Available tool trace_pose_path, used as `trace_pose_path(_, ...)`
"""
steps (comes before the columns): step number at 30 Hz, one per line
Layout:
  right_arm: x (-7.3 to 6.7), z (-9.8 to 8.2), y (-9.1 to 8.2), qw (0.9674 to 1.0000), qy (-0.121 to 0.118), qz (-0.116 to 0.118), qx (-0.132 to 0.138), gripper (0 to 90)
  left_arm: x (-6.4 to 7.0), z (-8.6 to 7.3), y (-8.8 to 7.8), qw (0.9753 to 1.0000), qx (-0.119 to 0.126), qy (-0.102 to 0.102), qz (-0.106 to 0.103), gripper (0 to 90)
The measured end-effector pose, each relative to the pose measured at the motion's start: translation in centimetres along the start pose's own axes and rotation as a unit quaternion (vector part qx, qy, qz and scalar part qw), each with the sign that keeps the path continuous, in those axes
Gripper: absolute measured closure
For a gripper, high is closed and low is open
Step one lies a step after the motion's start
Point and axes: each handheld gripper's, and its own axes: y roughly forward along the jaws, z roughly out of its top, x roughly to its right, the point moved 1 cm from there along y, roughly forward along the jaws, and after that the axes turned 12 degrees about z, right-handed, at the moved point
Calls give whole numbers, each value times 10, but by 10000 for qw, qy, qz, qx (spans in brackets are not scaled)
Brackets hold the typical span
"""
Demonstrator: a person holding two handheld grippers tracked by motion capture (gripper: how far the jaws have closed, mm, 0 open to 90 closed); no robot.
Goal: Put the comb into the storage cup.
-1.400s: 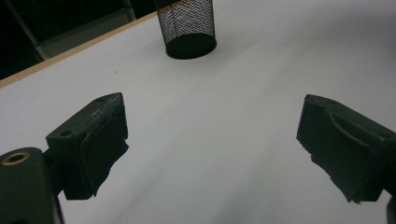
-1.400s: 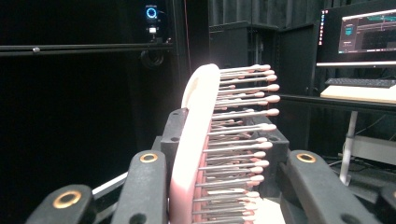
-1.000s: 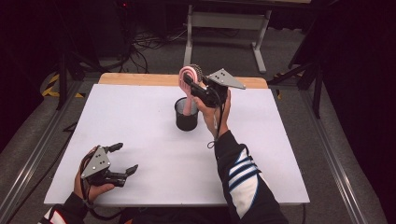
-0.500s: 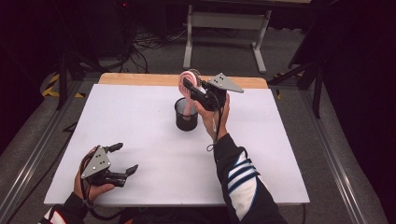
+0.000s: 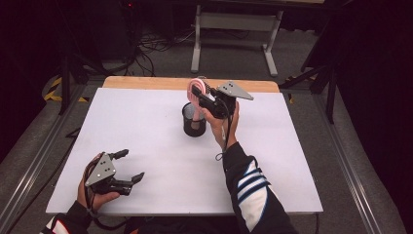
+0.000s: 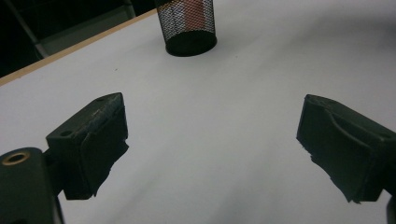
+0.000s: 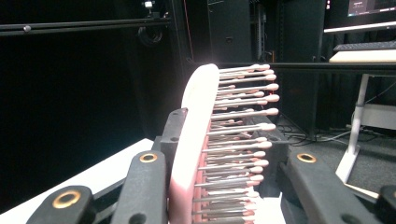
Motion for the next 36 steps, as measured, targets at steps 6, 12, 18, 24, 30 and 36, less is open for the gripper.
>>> trace_pose_path(6, 1, -5, 0, 10000, 12, 38, -43, 637, 0, 1, 0, 10000, 1, 24, 14, 99)
trace_pose_path(12, 2, -9, -1, 10000, 56, 15, -54, 637, -1, 0, 0, 10000, 13, 16, 12, 99)
trace_pose_path(18, 3, -11, 0, 9999, 91, 26, -46, 636, 0, 0, 0, 10000, 27, 2, -13, 99)
trace_pose_path(24, 5, -14, 0, 9999, 127, -1, -87, 635, 0, 1, -2, 10000, 66, -12, -59, 95)
trace_pose_path(30, 5, -15, 0, 9999, 138, 3, -72, 633, 0, 1, -2, 10000, 66, 5, -44, 95)
trace_pose_path(36, 8, -15, -2, 9998, 168, -70, -104, 625, 1, 1, -1, 10000, 70, 0, -45, 95)
